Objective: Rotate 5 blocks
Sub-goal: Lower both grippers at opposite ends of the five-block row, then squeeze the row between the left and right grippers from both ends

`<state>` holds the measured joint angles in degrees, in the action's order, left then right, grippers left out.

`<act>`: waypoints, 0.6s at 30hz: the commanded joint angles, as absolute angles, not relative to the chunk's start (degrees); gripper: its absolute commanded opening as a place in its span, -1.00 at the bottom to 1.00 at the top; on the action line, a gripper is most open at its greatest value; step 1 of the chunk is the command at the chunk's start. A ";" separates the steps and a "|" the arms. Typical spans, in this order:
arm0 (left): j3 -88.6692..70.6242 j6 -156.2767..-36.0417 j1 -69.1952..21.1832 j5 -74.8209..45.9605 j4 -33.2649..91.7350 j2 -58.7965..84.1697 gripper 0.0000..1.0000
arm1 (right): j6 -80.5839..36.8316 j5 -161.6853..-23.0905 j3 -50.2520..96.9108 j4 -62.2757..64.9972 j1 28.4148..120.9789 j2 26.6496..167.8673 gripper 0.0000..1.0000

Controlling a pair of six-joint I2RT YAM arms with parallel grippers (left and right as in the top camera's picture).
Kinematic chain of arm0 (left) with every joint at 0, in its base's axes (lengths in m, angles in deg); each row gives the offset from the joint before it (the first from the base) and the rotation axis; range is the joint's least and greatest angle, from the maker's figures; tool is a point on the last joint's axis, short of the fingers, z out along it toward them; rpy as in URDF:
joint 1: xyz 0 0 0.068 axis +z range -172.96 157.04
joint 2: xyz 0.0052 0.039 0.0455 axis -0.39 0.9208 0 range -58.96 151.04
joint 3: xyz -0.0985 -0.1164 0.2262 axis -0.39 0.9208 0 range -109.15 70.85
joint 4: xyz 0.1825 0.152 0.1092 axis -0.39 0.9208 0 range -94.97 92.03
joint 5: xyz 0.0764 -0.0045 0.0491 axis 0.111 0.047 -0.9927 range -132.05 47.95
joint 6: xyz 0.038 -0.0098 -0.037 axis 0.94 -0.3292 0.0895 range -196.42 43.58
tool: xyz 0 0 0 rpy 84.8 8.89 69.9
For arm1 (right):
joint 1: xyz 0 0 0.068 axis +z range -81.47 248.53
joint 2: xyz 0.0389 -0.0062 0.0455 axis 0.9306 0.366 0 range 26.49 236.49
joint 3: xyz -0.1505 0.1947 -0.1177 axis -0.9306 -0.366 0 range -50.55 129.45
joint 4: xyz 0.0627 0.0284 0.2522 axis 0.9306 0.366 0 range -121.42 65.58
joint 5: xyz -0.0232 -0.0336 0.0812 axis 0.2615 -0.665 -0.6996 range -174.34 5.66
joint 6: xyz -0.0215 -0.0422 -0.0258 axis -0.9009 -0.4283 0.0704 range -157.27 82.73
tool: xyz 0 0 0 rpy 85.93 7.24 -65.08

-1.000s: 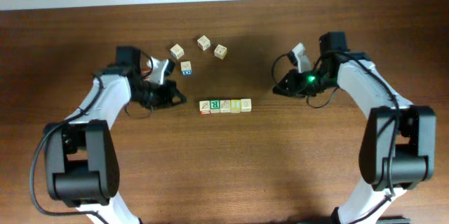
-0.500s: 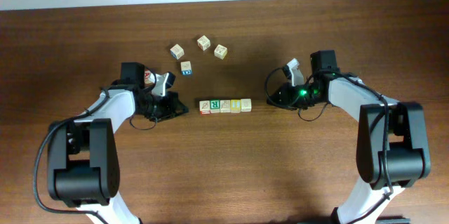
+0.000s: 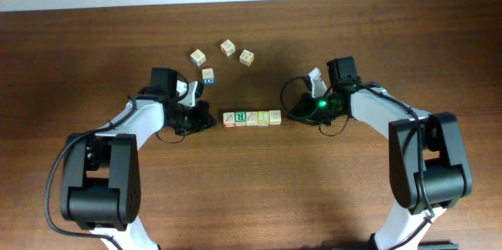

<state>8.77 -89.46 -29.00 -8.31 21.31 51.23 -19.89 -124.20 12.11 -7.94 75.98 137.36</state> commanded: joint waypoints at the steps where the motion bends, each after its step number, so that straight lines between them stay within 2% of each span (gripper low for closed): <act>1: 9.14 -90.33 -28.93 -8.81 20.94 50.95 -1.00 | -19.52 -122.45 11.58 -8.33 76.57 137.68 -0.92; 18: 9.14 -87.67 -31.97 -8.46 17.97 50.95 -1.00 | -22.44 -123.76 11.58 -11.52 80.15 139.37 -0.92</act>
